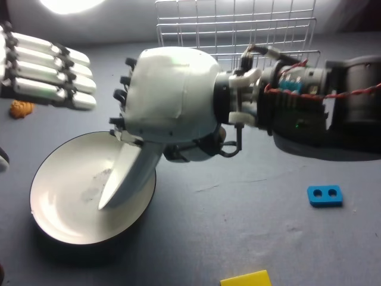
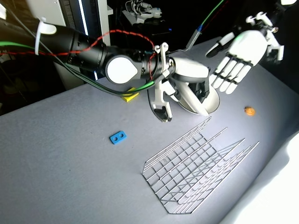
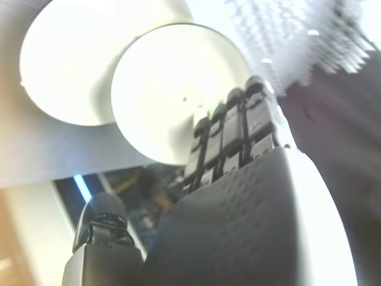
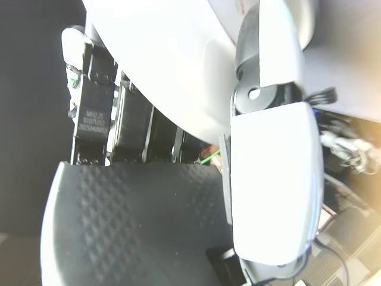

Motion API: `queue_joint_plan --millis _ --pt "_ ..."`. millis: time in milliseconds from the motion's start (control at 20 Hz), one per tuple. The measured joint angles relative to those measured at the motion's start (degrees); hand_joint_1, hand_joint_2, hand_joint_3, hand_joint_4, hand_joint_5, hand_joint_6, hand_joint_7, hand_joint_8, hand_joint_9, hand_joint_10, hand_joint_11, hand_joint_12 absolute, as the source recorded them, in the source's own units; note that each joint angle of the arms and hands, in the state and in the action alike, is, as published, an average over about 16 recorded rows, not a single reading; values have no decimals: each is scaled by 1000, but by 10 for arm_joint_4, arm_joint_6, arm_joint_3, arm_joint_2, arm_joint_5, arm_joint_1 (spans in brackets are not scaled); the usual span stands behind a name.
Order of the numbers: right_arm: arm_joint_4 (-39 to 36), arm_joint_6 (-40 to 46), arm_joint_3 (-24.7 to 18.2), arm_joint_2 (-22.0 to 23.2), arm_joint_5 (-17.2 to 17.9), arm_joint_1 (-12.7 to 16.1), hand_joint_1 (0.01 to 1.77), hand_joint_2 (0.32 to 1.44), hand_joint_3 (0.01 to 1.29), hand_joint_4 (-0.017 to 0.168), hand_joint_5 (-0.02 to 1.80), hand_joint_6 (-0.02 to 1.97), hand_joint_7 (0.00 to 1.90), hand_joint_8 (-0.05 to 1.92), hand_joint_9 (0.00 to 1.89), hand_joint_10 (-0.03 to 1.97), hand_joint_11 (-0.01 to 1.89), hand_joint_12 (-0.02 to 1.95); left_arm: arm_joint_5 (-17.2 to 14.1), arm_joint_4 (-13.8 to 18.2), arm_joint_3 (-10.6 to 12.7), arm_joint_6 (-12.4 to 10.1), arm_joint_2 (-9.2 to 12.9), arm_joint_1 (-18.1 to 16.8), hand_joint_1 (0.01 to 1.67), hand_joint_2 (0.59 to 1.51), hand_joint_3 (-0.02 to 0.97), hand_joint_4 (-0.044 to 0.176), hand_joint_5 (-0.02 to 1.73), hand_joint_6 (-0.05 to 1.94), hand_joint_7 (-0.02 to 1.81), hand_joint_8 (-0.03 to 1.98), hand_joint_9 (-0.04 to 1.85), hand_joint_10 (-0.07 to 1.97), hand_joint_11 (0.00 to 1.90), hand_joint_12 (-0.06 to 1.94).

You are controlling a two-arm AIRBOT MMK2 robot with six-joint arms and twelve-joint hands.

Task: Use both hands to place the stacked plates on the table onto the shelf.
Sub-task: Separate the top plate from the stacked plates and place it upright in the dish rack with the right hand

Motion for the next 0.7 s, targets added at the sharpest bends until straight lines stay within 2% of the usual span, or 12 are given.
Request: queue_joint_plan --millis 450,700 --pt "24 35 -97 105 -30 72 1201 936 14 -2 1000 904 1154 768 1354 20 1014 868 -8 8 39 -39 13 -51 22 1145 18 4 20 20 13 -4 19 19 15 7" --pt "-7 146 -129 173 -41 114 1203 935 14 -3 997 906 1150 764 1354 20 1004 880 -8 16 50 -54 14 -63 23 1145 18 4 18 20 13 -4 19 19 15 7"
